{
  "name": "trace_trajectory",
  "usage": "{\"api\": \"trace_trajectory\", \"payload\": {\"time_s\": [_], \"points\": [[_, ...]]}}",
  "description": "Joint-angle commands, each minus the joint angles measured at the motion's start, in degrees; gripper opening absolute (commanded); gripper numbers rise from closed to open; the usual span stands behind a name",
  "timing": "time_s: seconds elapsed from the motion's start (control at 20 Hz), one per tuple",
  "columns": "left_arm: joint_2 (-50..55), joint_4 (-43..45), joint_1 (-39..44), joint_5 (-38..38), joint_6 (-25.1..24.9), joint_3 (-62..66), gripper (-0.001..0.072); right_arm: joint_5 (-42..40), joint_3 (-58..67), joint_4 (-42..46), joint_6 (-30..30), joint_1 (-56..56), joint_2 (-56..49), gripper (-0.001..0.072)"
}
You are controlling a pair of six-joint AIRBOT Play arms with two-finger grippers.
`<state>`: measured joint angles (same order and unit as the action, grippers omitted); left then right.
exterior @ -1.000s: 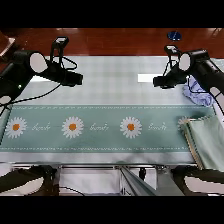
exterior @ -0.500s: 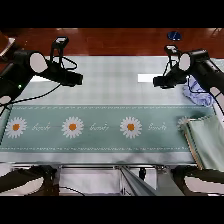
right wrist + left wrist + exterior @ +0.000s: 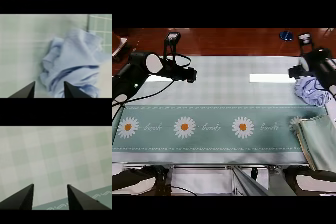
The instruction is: Fold the shirts.
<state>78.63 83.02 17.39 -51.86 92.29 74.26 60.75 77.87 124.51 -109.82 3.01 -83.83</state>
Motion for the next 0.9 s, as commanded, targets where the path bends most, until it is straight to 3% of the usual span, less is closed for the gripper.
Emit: {"api": "trace_trajectory", "payload": {"time_s": [0.0,0.15,0.45,0.5,0.6,0.7,0.85], "points": [[1.81,0.13,0.02,2.69,-0.02,-0.02,0.0509,-2.71,-0.15,-10.14,-2.93,-12.70,-0.72,0.0414],[2.97,0.13,0.02,4.52,0.00,-0.02,0.0509,-7.26,-0.13,-27.02,3.61,-21.70,-4.26,0.0413],[4.09,0.11,0.13,4.90,0.00,-0.02,0.0509,-4.22,-0.13,-28.61,5.97,-25.79,-12.92,0.0399],[4.20,-0.07,0.13,4.87,-0.02,-0.02,0.0509,-3.21,-0.13,-29.05,6.49,-25.75,-14.14,0.0324],[3.76,0.00,0.11,3.34,-0.96,0.02,0.0508,-1.44,-0.13,-33.07,9.55,-25.75,-14.91,0.0028],[1.88,1.77,-0.68,-2.03,-3.74,0.52,0.0507,-0.09,1.09,-36.83,13.66,-25.66,-13.11,0.0024],[-4.20,2.62,-4.50,-11.28,-3.48,-0.07,0.0508,-0.98,5.66,-45.53,20.33,-24.92,-6.34,0.0024]]}}
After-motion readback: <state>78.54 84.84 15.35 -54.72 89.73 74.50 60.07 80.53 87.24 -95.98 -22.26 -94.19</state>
